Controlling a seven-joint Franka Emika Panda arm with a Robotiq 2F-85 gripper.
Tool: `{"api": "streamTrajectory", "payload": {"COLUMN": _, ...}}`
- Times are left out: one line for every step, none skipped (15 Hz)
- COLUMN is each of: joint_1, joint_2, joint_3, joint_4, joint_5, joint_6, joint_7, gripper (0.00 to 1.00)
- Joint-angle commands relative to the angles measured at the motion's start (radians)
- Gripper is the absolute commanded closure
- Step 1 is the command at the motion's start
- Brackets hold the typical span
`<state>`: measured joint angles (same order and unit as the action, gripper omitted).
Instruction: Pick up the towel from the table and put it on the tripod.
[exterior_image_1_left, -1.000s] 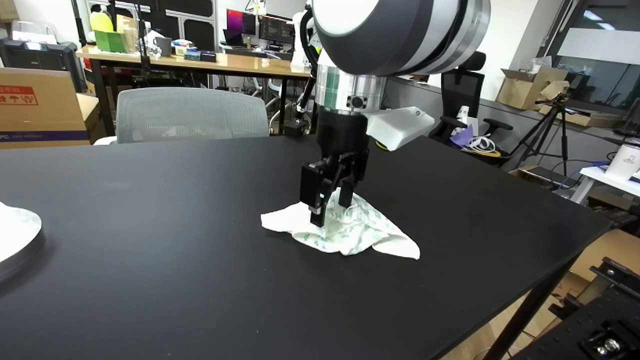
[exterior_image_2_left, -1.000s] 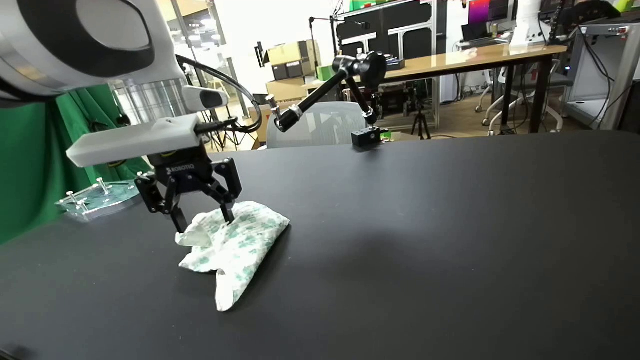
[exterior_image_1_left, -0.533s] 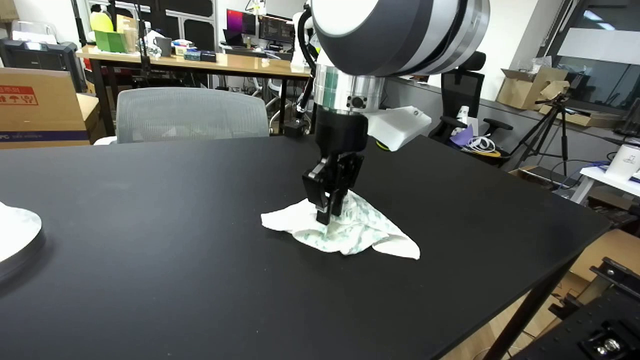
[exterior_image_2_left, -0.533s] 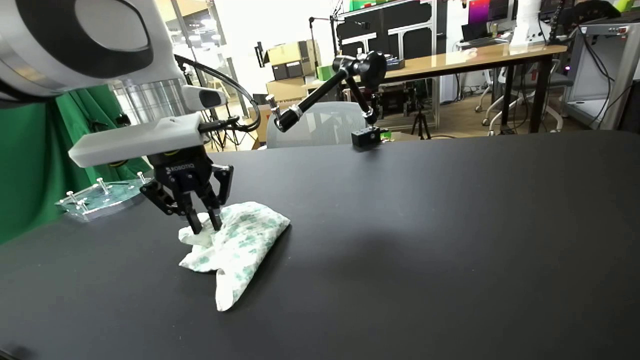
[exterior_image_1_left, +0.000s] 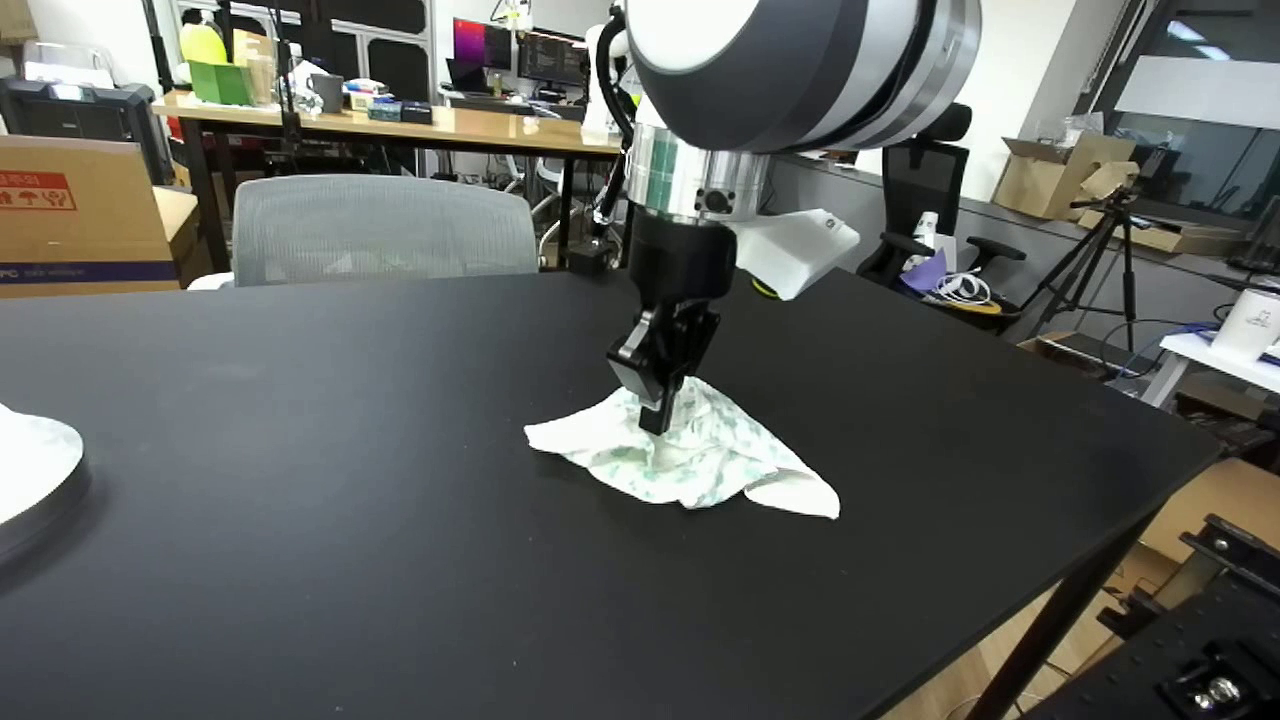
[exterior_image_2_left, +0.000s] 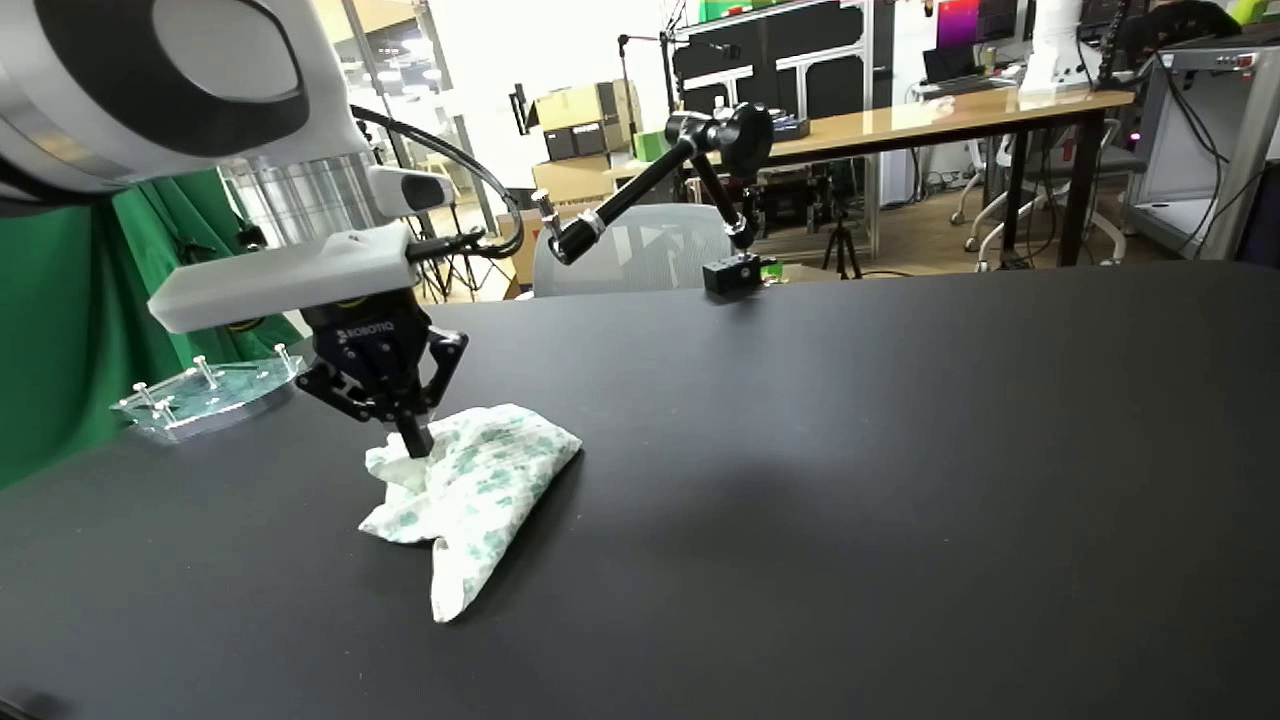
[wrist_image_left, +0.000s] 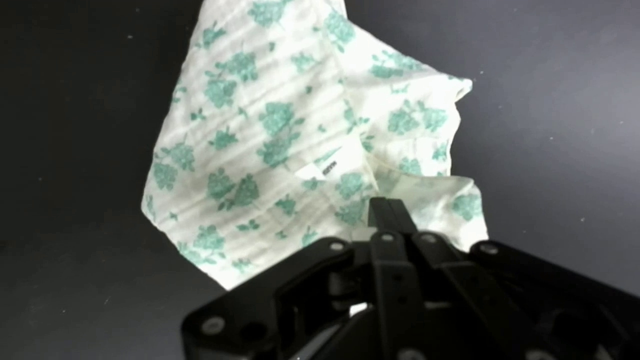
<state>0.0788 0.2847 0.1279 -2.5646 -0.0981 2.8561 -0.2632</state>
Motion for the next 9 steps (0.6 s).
{"api": "streamTrajectory", "payload": {"joint_1": -0.018, "joint_2": -0.029, "joint_3": 0.010, "joint_4": -0.007, "joint_5": -0.006, "joint_6": 0.010, "joint_7": -0.012, "gripper": 1.00}}
{"api": "streamTrajectory", "payload": {"joint_1": -0.018, "joint_2": -0.038, "joint_3": 0.008, "joint_4": -0.006, "joint_5": -0.009, "joint_6": 0.012, "joint_7": -0.014, "gripper": 1.00}}
{"api": "streamTrajectory", "payload": {"joint_1": -0.018, "joint_2": -0.053, "joint_3": 0.007, "joint_4": -0.002, "joint_5": -0.011, "joint_6": 0.015, "joint_7": -0.014, "gripper": 1.00}}
{"api": "streamTrajectory", "payload": {"joint_1": -0.017, "joint_2": -0.068, "joint_3": 0.005, "joint_4": 0.002, "joint_5": -0.014, "joint_6": 0.017, "joint_7": -0.013, "gripper": 1.00}}
{"api": "streamTrajectory", "payload": {"joint_1": -0.016, "joint_2": -0.088, "joint_3": 0.004, "joint_4": 0.011, "joint_5": -0.014, "joint_6": 0.008, "joint_7": -0.013, "gripper": 1.00}}
{"api": "streamTrajectory", "payload": {"joint_1": -0.028, "joint_2": -0.105, "joint_3": 0.020, "joint_4": 0.027, "joint_5": 0.009, "joint_6": -0.013, "joint_7": -0.028, "gripper": 1.00}}
{"api": "streamTrajectory", "payload": {"joint_1": -0.032, "joint_2": -0.119, "joint_3": 0.026, "joint_4": 0.039, "joint_5": 0.023, "joint_6": -0.022, "joint_7": -0.035, "gripper": 1.00}}
{"api": "streamTrajectory", "payload": {"joint_1": -0.032, "joint_2": -0.132, "joint_3": 0.025, "joint_4": 0.058, "joint_5": 0.029, "joint_6": -0.036, "joint_7": -0.035, "gripper": 1.00}}
{"api": "streamTrajectory", "payload": {"joint_1": -0.030, "joint_2": -0.146, "joint_3": 0.021, "joint_4": 0.071, "joint_5": 0.030, "joint_6": -0.044, "joint_7": -0.033, "gripper": 1.00}}
